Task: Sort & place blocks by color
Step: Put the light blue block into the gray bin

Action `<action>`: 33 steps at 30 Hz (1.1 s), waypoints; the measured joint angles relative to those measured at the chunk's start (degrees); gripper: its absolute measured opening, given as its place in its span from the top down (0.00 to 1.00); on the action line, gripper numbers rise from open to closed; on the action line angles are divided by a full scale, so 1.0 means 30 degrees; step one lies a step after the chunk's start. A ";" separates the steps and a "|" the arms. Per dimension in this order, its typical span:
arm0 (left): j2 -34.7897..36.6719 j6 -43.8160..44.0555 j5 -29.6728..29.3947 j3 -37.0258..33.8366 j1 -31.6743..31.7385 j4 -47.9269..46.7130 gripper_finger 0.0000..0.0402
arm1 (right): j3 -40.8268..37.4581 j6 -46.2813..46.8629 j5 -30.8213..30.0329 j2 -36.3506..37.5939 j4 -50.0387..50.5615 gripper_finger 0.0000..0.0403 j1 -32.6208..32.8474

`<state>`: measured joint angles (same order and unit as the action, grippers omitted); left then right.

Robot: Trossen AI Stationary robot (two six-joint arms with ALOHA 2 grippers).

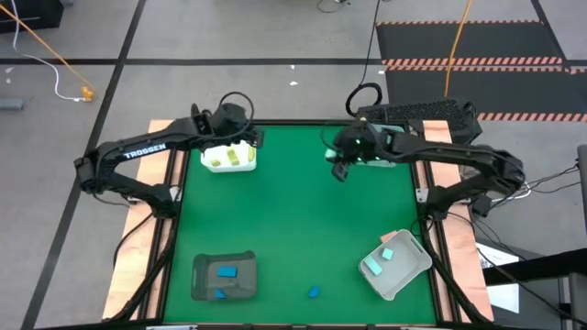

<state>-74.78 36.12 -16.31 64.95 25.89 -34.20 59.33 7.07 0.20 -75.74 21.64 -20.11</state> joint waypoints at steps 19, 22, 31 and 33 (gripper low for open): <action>-0.0329 0.0182 0.0502 -0.0007 -0.2060 0.1868 0.57 | -0.0498 0.8486 0.8012 0.6036 1.4577 0.70 0.7251; -0.0329 0.0225 0.0493 -0.0007 -0.2242 0.1826 0.57 | -0.1169 0.8538 0.8962 0.6038 1.4846 0.70 0.9064; -0.0329 0.0044 0.0493 -0.0007 -0.3574 0.0571 0.57 | -0.3921 0.9977 0.9966 0.6012 1.2473 0.69 1.3283; -0.0329 0.0031 0.0500 -0.0007 -0.4019 0.0202 0.57 | -0.4264 1.1027 0.9353 0.6027 1.2128 0.67 1.3660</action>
<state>-75.77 36.21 -14.81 64.93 13.83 -33.60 46.54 40.15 28.26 -57.66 58.02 20.87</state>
